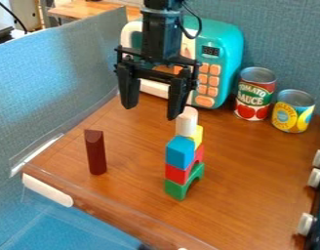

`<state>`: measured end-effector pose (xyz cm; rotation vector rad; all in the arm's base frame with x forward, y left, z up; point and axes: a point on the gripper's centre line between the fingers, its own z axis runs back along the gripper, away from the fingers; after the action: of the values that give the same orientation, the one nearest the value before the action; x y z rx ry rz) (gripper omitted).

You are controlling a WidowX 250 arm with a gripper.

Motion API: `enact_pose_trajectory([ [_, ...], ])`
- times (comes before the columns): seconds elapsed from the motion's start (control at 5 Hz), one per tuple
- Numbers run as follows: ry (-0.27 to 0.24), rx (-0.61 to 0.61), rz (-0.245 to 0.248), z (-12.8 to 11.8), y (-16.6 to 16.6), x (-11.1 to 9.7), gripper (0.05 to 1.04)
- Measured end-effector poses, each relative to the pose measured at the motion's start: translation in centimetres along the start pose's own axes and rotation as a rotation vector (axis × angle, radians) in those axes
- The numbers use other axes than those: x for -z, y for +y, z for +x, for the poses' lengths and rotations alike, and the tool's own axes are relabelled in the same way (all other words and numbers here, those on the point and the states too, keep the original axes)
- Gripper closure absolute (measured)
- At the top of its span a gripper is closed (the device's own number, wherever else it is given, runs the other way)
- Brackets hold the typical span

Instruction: Put the cylinder on the left side of the table

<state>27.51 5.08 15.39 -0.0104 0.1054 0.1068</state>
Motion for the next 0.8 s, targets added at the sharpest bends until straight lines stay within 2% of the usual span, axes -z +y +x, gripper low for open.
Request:
enact_pose_trajectory([
  [0.2, 0.027, -0.005, -0.003, 0.0, 0.0, 0.7, 0.083],
  [0.4, 0.002, 0.009, 0.004, 0.5, -0.6, 0.8, 0.083],
  [0.6, -0.051, 0.019, -0.004, 1.4, -0.8, 0.8, 0.083],
  [0.8, -0.060, 0.027, -0.024, 1.9, -1.1, 1.1, 0.083],
])
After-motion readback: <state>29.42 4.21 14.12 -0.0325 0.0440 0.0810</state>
